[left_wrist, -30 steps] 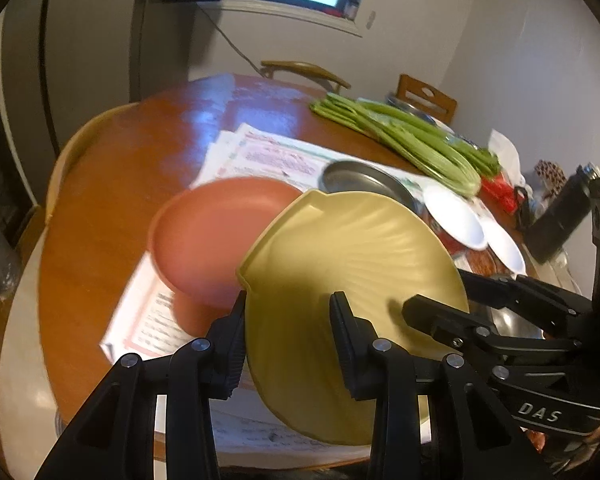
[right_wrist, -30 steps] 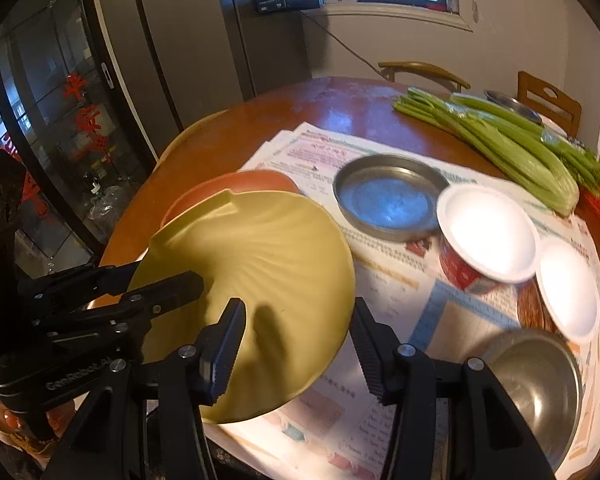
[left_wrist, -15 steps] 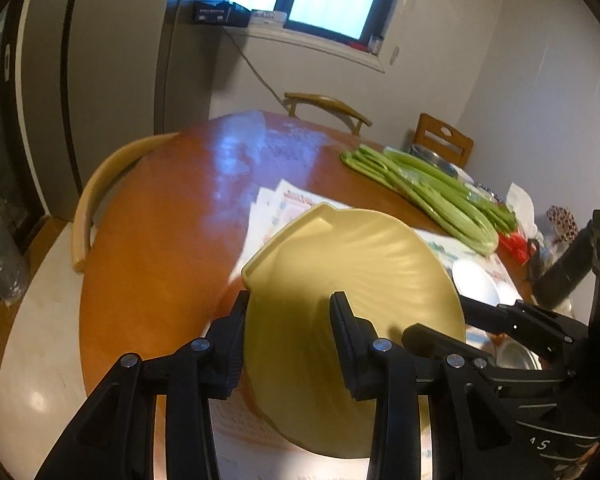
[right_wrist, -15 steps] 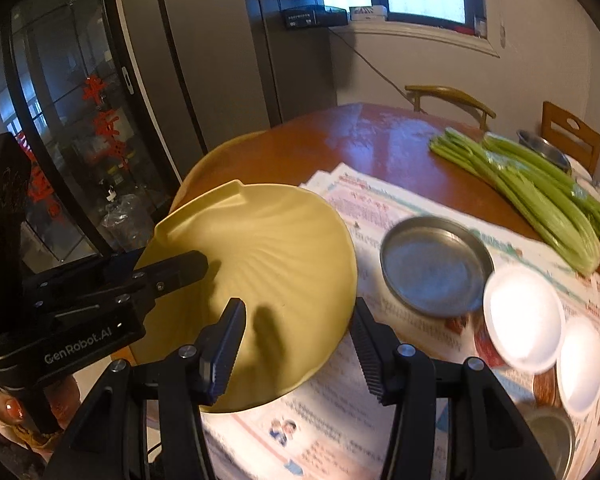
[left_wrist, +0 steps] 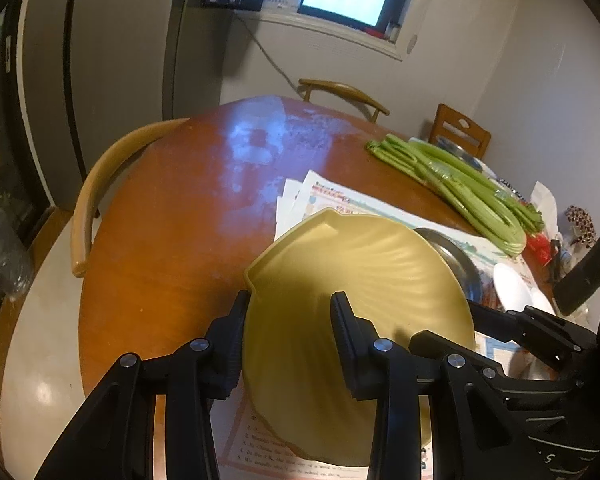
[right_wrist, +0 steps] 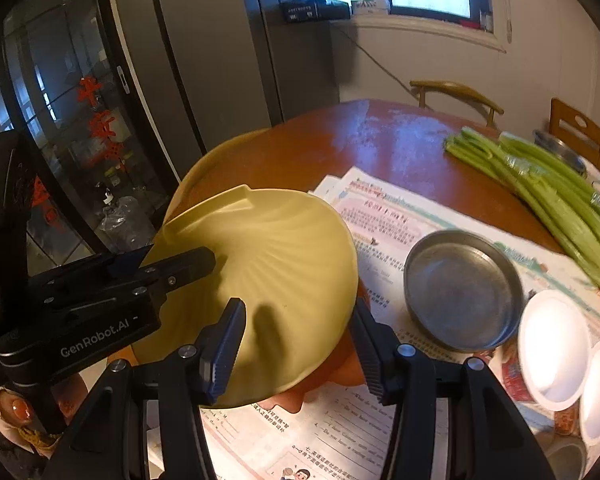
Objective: Organize plates and bowls
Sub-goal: 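Lift the yellow plate with the left tool and carry it over the orange plate, then lower the yellow plate onto the orange plate and open the left tool, then move the left tool to the rim of the shallow metal pan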
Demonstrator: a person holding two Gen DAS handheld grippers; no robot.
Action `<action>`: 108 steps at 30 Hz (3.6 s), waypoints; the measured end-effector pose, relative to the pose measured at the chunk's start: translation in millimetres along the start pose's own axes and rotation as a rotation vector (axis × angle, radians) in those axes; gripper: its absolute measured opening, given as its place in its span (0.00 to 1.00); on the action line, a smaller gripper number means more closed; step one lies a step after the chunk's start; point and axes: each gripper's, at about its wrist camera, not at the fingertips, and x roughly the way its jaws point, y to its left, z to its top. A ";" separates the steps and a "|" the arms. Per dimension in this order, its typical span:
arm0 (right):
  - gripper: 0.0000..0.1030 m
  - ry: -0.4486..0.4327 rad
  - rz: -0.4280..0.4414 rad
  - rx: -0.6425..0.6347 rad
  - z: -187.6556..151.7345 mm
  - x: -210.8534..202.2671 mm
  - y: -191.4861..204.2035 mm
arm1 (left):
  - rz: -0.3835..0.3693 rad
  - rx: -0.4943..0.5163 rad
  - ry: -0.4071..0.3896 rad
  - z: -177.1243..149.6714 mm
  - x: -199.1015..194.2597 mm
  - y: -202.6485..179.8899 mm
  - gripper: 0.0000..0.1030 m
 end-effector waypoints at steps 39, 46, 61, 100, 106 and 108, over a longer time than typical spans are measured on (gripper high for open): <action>0.52 0.082 -0.031 0.014 -18.6 41.3 -8.6 | 0.104 0.039 0.042 -16.9 44.9 1.7 0.39; 0.52 0.078 -0.052 0.004 -20.4 39.6 -8.5 | 0.113 0.039 0.042 -17.7 44.0 3.8 0.39; 0.52 0.076 -0.059 0.008 -21.3 38.9 -9.3 | 0.108 0.023 0.048 -20.3 41.7 7.0 0.39; 0.52 -0.107 -0.042 0.086 -27.2 -58.8 -23.8 | 0.062 0.058 -0.059 -19.5 -33.9 -40.9 0.54; 0.52 -0.138 -0.044 0.119 -33.7 -78.7 -39.3 | 0.048 0.096 -0.062 -20.9 -41.8 -65.2 0.55; 0.52 -0.145 -0.046 0.136 -36.2 -84.3 -47.1 | 0.042 0.113 -0.060 -20.0 -41.3 -74.2 0.55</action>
